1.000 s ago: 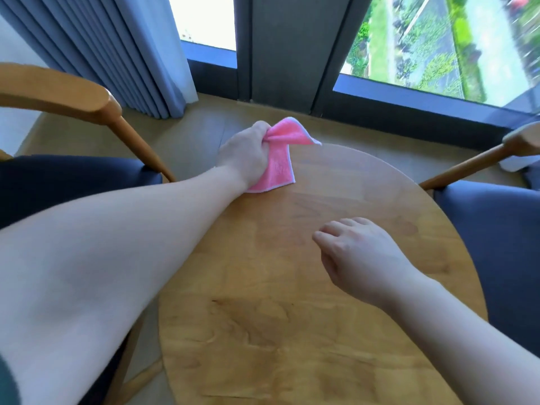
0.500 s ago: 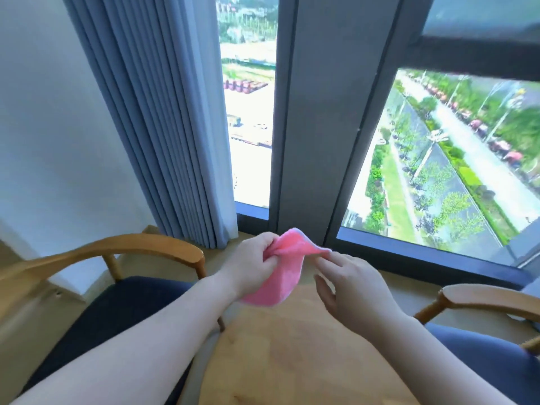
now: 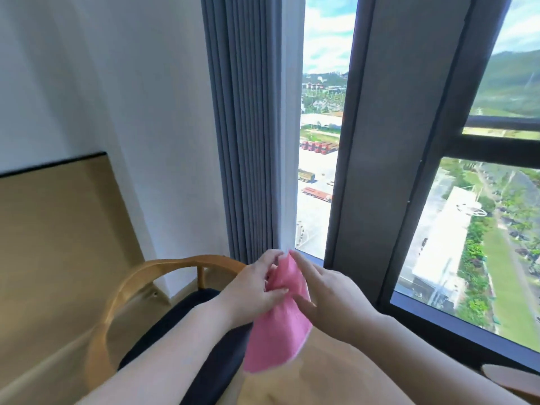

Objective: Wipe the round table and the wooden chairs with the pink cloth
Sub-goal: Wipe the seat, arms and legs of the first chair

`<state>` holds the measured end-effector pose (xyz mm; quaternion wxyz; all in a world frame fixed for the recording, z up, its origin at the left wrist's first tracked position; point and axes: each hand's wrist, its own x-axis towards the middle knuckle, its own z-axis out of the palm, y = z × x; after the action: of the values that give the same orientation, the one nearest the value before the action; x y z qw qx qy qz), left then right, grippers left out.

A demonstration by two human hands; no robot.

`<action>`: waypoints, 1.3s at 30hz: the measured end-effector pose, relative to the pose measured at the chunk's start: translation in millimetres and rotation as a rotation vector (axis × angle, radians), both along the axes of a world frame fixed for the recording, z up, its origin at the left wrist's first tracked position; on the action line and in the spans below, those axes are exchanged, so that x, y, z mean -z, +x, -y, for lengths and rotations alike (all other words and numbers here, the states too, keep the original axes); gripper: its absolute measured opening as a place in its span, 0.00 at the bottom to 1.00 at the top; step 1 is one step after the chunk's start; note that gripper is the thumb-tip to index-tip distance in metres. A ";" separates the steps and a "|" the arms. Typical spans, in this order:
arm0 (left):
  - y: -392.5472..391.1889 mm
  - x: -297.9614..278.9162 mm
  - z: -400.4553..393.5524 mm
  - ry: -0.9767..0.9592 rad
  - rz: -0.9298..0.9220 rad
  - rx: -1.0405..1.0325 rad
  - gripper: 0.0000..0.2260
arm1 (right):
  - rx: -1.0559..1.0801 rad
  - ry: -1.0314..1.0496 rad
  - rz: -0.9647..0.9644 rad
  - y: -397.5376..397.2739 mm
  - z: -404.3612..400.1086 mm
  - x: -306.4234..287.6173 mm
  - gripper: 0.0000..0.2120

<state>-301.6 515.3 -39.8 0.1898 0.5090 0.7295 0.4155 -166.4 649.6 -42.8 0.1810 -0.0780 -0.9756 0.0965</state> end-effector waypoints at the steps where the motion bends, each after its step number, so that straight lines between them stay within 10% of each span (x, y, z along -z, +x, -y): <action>1: 0.5 -7.9 7.8 0.010 0.002 -0.026 0.21 | -0.029 -0.012 -0.035 -2.6 6.4 -5.8 0.34; 19: -94.9 -63.5 138.5 -0.110 -0.143 -0.113 0.04 | -0.075 -0.077 -0.278 -111.1 84.8 -110.5 0.16; 30: -203.0 -102.3 249.1 0.224 -0.196 0.017 0.04 | 0.171 -0.123 -0.203 -234.1 175.7 -101.0 0.06; 39: -258.3 -83.5 276.3 0.264 -0.148 0.009 0.04 | -0.062 -0.023 0.054 -289.8 232.3 -62.7 0.10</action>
<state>-560.0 239.0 43.8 0.0689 0.5621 0.6782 0.4683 -456.2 417.3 19.9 0.1505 -0.0522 -0.9810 0.1111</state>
